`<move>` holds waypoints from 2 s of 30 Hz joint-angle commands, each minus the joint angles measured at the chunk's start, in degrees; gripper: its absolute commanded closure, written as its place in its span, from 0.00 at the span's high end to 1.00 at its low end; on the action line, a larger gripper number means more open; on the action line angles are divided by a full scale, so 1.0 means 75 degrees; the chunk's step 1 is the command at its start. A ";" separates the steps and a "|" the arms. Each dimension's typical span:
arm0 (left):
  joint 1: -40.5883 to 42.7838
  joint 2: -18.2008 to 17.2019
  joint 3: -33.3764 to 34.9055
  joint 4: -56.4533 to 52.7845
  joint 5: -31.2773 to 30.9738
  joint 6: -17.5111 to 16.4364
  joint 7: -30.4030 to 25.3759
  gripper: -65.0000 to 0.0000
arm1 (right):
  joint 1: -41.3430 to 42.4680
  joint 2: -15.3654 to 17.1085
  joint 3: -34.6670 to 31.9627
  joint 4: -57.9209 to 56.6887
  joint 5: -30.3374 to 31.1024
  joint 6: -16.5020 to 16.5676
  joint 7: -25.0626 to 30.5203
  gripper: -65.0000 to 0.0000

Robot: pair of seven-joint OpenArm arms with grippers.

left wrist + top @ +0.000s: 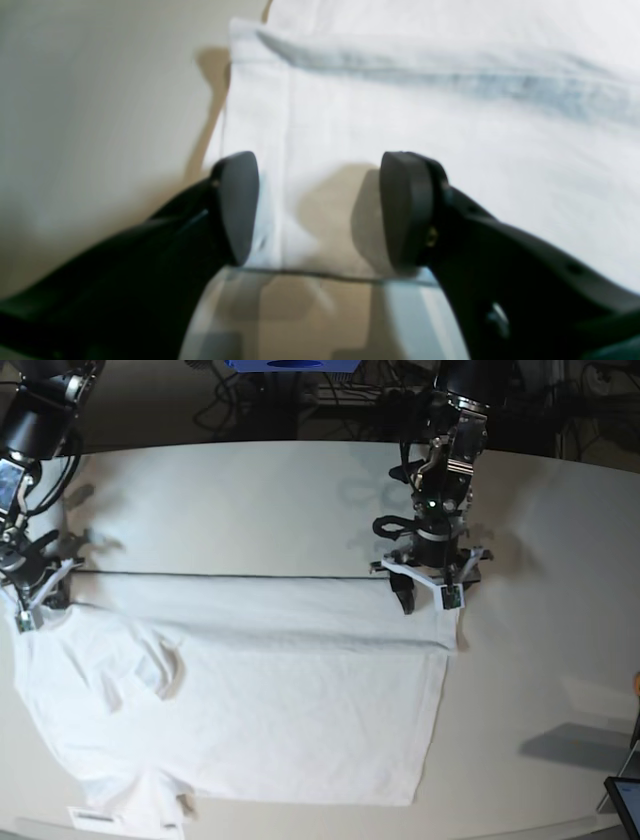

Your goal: Fold the T-shirt properly

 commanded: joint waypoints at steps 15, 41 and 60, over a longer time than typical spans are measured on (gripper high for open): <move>-0.0136 0.0281 -0.0554 0.2642 -0.1411 0.0050 0.2669 0.58 | -0.0146 0.0147 0.0067 -0.0013 -0.0490 -0.0071 -0.0605 0.02; -0.0383 0.0586 -0.1937 0.1680 -0.2172 0.0074 0.4826 0.23 | -0.0685 0.0147 0.0055 0.0820 -0.0502 -0.0071 -0.0617 0.02; -0.0324 0.0586 -0.1960 0.2231 -0.1997 0.0097 0.4568 0.00 | -0.0837 0.0147 0.0055 0.0972 -0.0502 -0.0071 -0.0617 0.02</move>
